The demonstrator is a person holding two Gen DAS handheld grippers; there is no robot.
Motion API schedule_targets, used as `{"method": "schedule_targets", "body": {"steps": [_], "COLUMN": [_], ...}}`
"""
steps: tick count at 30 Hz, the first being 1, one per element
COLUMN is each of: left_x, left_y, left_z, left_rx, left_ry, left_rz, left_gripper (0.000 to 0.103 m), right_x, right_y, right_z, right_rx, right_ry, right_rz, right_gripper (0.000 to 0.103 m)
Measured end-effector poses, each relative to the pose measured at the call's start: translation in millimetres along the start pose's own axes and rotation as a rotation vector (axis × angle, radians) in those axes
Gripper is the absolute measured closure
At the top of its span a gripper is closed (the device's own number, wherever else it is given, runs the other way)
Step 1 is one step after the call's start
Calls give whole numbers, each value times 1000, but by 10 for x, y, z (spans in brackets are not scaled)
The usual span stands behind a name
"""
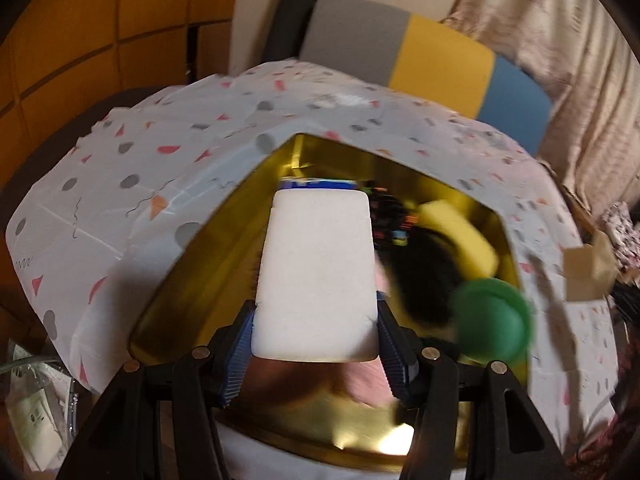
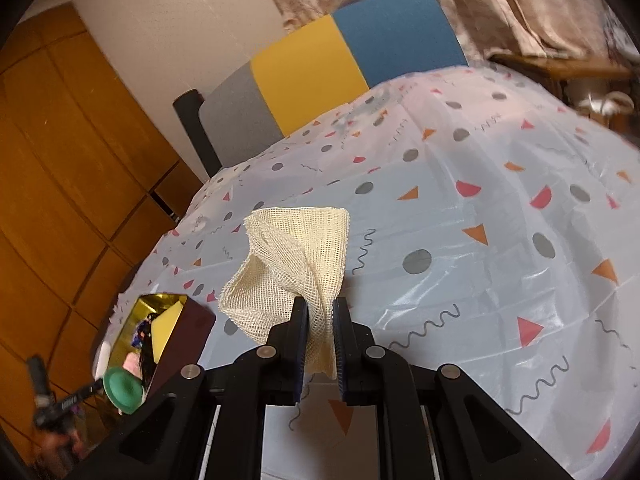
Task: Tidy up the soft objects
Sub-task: 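Carry the white sponge into the gold tray and open the left tool, then carry the cream mesh cloth into the gold tray and open the right tool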
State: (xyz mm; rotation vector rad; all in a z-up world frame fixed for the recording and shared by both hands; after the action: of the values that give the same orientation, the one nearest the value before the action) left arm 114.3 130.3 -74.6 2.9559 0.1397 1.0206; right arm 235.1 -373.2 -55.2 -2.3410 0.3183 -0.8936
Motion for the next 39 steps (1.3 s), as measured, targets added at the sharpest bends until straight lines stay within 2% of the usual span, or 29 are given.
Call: {"method": "schedule_targets", "body": {"steps": [3, 5, 7, 9, 13, 18, 24, 29, 33, 36, 39], "left_x": [24, 55, 80, 86, 79, -32, -133, -202, -215, -228, -226], "left_y": [-78, -73, -57, -33, -34, 19, 161, 172, 128, 105, 110], "left_z": [107, 142, 100, 13, -184, -465, -526, -556, -571, -583, -608], "left_rx": [3, 13, 19, 4, -2, -75, -138, -159, -151, -147, -135], "left_ry": [-17, -34, -11, 37, 115, 216, 196, 198, 204, 204, 211], "left_rz": [25, 44, 60, 80, 66, 11, 8, -12, -29, -47, -37], "left_gripper": [44, 38, 29, 26, 26, 26, 26, 26, 26, 26, 26], "right_x": [-127, -194, -243, -279, -354, -498, -701, -931, -1111, -1288, -1440], "right_y": [-160, -246, -348, -488, -853, -1391, -2021, -2449, -2652, -2768, -2809], "right_z": [-70, -97, -118, -140, -134, -9, 266, 529, 796, 1084, 1333], "right_rx": [5, 25, 48, 80, 146, 231, 306, 353, 343, 255, 168], "right_ry": [3, -14, -31, -49, -85, -145, -221, -303, -370, -410, -447], "right_rz": [-38, -36, -29, -27, -53, -91, -136, -148, -156, -226, -297], "right_gripper": [90, 90, 90, 90, 90, 90, 90, 90, 90, 90, 85]}}
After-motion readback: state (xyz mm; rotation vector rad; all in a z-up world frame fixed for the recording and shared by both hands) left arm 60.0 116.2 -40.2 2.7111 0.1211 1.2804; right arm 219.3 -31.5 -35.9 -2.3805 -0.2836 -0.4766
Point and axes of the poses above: each gripper's, at about its wrist camera, not at the fingertips, and z roughly the way its jaws point, y to its right, x to its top, the point moved 3 cm from there along z, roughly the way its jaws point, and after that the axes turned 15 degrees about z, right-handed, at the moved point
